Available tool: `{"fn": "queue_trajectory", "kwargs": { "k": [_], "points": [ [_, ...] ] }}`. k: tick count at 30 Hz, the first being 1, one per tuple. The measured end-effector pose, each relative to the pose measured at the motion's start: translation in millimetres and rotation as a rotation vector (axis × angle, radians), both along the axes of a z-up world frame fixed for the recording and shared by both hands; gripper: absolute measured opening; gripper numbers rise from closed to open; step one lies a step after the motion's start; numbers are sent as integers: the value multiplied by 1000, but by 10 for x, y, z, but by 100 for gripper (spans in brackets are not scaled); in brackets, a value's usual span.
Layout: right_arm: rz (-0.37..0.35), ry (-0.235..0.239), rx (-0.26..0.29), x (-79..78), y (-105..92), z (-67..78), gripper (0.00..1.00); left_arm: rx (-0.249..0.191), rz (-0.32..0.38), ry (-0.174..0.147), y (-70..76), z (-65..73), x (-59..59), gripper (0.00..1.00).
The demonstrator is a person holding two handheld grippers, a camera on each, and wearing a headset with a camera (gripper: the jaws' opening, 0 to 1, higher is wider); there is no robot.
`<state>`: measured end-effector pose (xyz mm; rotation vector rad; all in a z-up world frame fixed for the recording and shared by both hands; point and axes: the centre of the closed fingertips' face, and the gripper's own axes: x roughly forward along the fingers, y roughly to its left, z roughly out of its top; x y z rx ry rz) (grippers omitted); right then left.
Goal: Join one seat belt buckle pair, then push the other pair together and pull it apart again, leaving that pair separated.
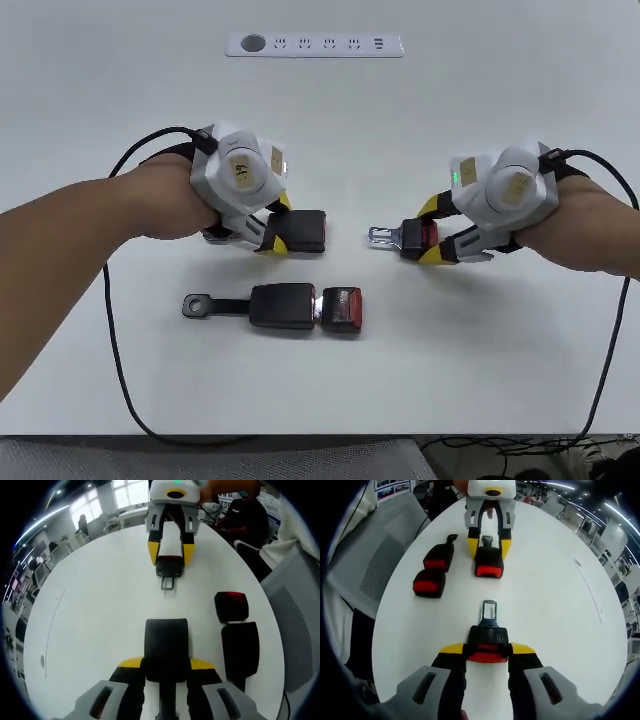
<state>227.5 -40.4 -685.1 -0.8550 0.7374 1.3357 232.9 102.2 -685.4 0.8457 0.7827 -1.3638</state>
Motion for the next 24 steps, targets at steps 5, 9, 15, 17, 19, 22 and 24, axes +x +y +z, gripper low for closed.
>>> {"fn": "queue_trajectory", "kwargs": {
  "k": [5, 9, 15, 17, 19, 22, 24],
  "points": [
    [8, 0, 14, 9, 189, 0, 30, -7, 1, -1, -6, 11, -10, 32],
    [17, -7, 14, -17, 317, 7, 30, -11, -2, 1, -8, 14, -12, 33],
    [16, -4, 7, 14, 403, 1, 30, 10, -15, -2, -11, 6, -6, 33],
    [20, -2, 10, 8, 447, -3, 30, 8, -14, 0, -4, -2, 0, 33],
    [17, 2, 14, 10, 485, -5, 30, 4, -11, 0, -2, -3, 1, 33],
    [13, 10, 16, 14, 529, -15, 30, 3, -10, -1, -5, 3, -9, 33],
    [14, 10, 10, 8, 525, -12, 30, 4, -10, 0, 0, -3, -2, 33]
  ]
}}
